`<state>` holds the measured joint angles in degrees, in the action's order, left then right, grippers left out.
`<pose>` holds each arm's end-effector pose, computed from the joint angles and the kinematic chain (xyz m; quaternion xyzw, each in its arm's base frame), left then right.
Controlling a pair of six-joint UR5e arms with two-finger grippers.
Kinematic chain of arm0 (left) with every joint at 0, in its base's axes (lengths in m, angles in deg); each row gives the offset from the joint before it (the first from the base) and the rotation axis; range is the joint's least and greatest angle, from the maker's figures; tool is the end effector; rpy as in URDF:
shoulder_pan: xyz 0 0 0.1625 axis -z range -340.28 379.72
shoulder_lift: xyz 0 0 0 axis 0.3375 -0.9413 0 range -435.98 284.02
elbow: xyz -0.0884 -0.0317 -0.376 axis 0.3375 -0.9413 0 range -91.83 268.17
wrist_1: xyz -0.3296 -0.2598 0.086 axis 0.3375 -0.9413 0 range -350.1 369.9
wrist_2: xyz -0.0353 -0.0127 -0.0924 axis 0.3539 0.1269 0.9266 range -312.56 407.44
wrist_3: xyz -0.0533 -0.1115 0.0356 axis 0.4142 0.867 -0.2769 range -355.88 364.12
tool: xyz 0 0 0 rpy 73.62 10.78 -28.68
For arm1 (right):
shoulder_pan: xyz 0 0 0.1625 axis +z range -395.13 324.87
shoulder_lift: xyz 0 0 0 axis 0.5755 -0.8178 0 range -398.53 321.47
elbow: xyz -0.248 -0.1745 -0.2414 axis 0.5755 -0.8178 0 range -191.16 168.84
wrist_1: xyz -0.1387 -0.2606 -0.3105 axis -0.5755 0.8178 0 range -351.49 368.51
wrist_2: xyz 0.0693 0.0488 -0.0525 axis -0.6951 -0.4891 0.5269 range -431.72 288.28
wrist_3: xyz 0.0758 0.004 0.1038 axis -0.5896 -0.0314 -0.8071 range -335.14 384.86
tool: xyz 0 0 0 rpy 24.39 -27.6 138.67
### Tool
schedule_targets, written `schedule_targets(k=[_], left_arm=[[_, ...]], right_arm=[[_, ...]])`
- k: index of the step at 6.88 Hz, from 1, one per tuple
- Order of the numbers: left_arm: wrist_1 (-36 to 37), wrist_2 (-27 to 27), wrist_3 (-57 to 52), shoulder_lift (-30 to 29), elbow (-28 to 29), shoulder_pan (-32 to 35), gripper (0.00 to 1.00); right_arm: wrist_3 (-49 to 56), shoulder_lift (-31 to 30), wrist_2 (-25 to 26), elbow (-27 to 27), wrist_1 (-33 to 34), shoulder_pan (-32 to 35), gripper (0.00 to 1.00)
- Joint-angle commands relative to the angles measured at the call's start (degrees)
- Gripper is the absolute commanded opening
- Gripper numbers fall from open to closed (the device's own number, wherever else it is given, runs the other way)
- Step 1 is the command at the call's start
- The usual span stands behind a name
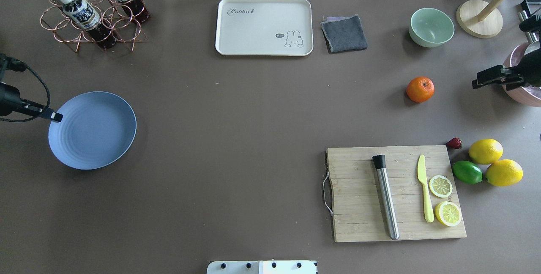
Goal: Pick orange to plate
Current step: 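Push the blue plate with the left gripper toward the table center, then withdraw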
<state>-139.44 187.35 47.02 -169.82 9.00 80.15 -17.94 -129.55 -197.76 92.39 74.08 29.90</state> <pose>0.2443 -0.5013 0.5703 0.0987 0.5418 0.0905 0.8298 -0.1726 -0.5072 0.4848 0.0867 -0.4116 0.0430 0.9062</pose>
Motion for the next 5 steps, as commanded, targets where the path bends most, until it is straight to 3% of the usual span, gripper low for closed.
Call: schedule_targets(k=[1,2,4,5], left_arm=[[0.01,1.60,21.21,-5.26,-6.40,0.40,0.00],[0.27,-1.37,28.39,-9.13,-8.18,-1.87,0.00],[1.41,-14.69,39.21,-15.98,-8.55,-14.75,0.00],[6.98,-20.93,39.79,-20.20,-8.46,-19.86,0.00]], right_arm=[[0.00,-0.04,0.00,0.07,0.00,0.00,1.00],[0.00,0.05,-0.09,-0.02,0.00,0.00,1.00],[-0.09,-0.04,-0.09,-0.28,0.00,0.00,1.00],[0.00,-0.04,-0.09,-0.37,0.00,0.00,1.00]])
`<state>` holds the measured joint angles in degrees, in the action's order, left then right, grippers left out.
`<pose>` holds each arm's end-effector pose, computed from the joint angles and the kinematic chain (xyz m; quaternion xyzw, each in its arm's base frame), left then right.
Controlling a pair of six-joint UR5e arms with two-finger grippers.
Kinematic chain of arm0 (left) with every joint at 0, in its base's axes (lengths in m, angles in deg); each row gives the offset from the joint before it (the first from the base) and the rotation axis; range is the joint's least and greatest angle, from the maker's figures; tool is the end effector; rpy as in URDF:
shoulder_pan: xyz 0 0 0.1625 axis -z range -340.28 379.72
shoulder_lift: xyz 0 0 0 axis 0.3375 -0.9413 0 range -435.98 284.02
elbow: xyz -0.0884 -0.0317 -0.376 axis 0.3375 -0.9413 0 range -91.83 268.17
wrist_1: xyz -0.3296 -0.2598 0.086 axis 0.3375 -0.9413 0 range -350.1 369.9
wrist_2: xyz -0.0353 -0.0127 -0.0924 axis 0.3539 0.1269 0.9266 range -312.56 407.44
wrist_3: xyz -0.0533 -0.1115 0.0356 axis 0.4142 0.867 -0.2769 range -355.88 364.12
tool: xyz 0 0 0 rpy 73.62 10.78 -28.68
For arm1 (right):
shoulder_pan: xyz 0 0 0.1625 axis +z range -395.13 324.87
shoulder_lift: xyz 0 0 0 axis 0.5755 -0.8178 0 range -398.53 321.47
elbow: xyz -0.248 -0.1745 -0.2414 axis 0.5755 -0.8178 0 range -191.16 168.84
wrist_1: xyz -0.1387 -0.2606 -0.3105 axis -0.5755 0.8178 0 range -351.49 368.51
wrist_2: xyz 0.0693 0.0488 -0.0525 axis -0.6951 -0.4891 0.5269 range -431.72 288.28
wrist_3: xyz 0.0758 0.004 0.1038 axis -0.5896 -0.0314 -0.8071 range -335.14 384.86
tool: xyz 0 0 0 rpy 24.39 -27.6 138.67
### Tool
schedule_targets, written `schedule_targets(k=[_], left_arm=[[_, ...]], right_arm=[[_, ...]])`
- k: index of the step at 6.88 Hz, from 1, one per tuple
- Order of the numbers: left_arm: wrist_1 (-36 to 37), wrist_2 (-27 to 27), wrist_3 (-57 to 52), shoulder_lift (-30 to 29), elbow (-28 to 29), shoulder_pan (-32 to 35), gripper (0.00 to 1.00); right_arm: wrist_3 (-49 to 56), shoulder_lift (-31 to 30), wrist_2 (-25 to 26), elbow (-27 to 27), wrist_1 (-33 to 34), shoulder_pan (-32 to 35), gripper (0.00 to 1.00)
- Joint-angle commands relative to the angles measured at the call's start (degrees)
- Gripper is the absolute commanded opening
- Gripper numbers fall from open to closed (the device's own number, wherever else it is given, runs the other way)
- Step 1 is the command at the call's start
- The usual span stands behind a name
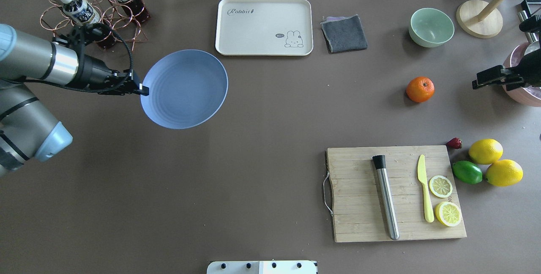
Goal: Pick orange to plate
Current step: 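Push the blue plate with the left gripper toward the table center, then withdraw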
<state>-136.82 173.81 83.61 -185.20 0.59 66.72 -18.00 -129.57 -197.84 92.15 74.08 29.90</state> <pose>0.3981 -0.5106 0.3445 0.0542 0.6187 -0.0609 0.7814 -0.1728 -0.5072 0.4872 0.0842 -0.4112 0.0440 0.9066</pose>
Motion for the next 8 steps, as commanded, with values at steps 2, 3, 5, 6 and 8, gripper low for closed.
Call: schedule_targets(k=[2,3,5,6,8], left_arm=[[16.86,-17.34,3.13,-13.62,0.47,-14.44,0.00],[16.90,-18.95,3.12,-13.91,1.43,-15.61,0.00],[16.81,-19.58,2.17,-14.00,3.54,-15.62,0.00],[16.90,-20.02,0.85,-14.00,3.64,-15.62,0.00],[16.90,-20.20,-1.95,-13.30,3.55,-15.36,0.19]], right_arm=[[-0.03,-0.01,-0.09,-0.22,0.00,0.00,1.00],[-0.03,-0.01,-0.09,-0.30,0.09,0.00,1.00],[-0.03,-0.01,-0.18,-0.39,0.09,0.00,1.00],[-0.03,-0.01,-0.18,-0.39,0.09,0.00,1.00],[0.06,-0.01,-0.09,-0.83,0.09,0.00,1.00]])
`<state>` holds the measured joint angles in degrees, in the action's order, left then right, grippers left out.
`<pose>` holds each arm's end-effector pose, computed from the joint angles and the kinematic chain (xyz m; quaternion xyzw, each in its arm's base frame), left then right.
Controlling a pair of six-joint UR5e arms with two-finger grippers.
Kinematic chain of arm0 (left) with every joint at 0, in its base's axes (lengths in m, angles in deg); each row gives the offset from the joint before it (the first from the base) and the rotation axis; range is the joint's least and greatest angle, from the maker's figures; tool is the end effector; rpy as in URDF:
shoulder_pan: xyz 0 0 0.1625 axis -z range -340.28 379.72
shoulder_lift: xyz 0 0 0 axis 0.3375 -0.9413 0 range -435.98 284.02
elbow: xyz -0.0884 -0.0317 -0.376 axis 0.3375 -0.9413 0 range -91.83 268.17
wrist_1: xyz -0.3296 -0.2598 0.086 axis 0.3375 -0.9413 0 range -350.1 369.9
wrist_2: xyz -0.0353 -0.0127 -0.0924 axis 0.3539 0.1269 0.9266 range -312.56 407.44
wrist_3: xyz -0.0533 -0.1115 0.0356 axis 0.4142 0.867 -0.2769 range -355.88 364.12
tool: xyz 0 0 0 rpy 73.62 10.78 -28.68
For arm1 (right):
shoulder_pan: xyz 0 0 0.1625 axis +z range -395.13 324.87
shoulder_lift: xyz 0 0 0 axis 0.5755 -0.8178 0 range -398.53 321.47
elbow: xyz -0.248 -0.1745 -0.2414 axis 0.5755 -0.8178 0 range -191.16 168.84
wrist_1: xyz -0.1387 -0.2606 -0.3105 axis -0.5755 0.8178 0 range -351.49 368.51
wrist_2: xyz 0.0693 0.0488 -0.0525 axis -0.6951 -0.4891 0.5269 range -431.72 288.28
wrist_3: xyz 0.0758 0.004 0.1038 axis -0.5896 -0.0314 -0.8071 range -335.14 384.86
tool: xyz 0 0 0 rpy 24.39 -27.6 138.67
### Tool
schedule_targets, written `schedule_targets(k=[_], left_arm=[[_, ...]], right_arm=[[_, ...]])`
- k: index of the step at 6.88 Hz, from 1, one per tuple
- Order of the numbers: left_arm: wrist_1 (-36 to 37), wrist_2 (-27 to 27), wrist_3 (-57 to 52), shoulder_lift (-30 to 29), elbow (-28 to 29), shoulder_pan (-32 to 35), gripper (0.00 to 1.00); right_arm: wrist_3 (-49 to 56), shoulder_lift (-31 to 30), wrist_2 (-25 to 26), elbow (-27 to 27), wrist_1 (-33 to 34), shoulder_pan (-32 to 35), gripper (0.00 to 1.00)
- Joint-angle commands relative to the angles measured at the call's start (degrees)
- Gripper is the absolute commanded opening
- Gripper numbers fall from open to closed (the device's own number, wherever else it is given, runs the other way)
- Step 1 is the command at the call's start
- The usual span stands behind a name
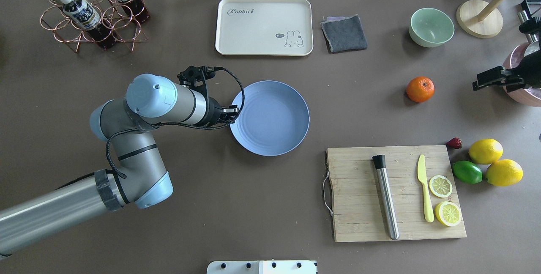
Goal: Pick orange to plate
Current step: 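Push the blue plate with the left gripper toward the table center, then withdraw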
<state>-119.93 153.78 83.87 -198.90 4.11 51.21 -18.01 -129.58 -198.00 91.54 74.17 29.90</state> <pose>0.5685 -0.4621 0.2600 0.0832 0.5515 -0.0753 0.8266 -0.1732 -0.5075 0.4931 0.0784 -0.4095 0.0457 0.9078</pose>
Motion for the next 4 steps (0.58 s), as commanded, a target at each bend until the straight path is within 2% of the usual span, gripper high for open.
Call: schedule_targets(k=[1,2,3,4], left_arm=[[-0.07,-1.04,-6.06,1.54,-0.49,0.33,0.97],[0.27,-0.61,-6.62,2.51,-1.54,2.59,0.98],[3.67,5.57,-8.54,3.39,-3.72,7.31,0.98],[11.45,12.60,-15.35,5.83,-9.05,13.36,0.98]], right_arm=[[0.07,0.00,0.07,-0.22,0.00,-0.08,1.00],[-0.02,0.09,0.07,-0.22,0.17,-0.17,1.00],[-0.02,1.31,-0.02,-0.83,0.70,-0.17,1.00],[-0.02,2.80,0.07,-2.75,0.70,-0.26,1.00]])
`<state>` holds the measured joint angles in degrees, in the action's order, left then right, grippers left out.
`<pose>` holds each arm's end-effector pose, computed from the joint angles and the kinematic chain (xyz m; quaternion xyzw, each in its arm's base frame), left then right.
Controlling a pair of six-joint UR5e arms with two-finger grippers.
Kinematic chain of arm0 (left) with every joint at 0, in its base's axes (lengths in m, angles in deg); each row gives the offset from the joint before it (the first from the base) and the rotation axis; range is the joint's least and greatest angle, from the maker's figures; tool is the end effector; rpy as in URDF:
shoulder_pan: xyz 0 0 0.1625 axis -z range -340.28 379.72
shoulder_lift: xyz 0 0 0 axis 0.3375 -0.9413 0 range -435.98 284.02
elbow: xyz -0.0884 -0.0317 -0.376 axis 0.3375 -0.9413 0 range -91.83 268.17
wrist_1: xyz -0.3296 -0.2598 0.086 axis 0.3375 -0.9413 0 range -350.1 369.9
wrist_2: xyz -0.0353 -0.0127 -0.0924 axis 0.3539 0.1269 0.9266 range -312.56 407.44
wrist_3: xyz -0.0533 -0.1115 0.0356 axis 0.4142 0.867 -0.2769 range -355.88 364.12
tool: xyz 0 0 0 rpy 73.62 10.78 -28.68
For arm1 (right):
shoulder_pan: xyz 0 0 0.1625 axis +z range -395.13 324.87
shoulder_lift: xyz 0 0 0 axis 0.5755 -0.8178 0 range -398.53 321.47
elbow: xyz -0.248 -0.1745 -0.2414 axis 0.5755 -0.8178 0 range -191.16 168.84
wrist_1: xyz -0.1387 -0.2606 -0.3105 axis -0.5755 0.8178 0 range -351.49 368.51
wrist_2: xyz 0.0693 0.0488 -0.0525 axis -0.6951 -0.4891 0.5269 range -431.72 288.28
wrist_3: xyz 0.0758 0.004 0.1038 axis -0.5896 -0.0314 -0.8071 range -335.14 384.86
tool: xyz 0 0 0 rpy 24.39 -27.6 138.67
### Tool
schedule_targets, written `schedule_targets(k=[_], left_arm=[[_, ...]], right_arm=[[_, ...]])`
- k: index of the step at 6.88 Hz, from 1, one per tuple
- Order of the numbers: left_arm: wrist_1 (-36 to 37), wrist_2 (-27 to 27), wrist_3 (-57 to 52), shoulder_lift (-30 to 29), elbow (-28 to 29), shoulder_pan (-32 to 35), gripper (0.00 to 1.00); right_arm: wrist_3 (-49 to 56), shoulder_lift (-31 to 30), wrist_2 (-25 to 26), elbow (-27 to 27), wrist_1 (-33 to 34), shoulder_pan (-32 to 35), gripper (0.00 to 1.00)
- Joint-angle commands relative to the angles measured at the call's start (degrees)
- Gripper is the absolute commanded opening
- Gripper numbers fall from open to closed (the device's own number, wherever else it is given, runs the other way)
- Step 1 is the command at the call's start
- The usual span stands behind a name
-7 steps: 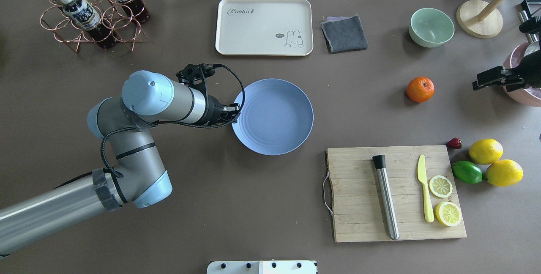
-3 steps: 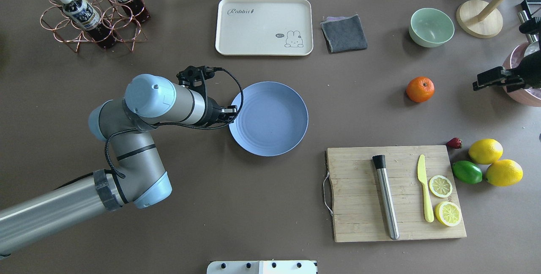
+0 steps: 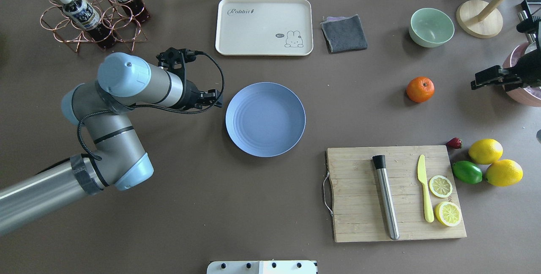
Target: Pick orange to plate
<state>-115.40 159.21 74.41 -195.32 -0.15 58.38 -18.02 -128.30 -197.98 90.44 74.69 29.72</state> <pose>0.4949 -0.5055 0.2768 0.1094 0.5262 -0.0405 0.8423 -0.1783 -0.5144 0.4927 0.0754 -0.4083 0.0454 0.9086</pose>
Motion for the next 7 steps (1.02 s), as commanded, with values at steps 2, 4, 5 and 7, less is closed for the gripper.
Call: schedule_targets(k=[2,4,5,7], left_arm=[[21.70,13.53,-28.17,11.72,-14.74,18.14,0.98],[27.53,22.13,-52.60,18.59,-13.64,32.73,0.98],[31.91,25.74,-65.59,21.31,-12.50,39.32,0.98],[36.25,27.00,-81.69,24.30,-6.28,46.21,0.98]], right_arm=[[-0.01,4.77,0.13,-5.34,0.18,-0.16,1.00],[-0.01,7.06,1.00,-8.16,0.18,-1.12,1.00],[-0.01,8.37,1.10,-9.83,0.18,-1.56,1.00],[-0.10,13.63,1.10,-14.13,2.27,-2.27,1.00]])
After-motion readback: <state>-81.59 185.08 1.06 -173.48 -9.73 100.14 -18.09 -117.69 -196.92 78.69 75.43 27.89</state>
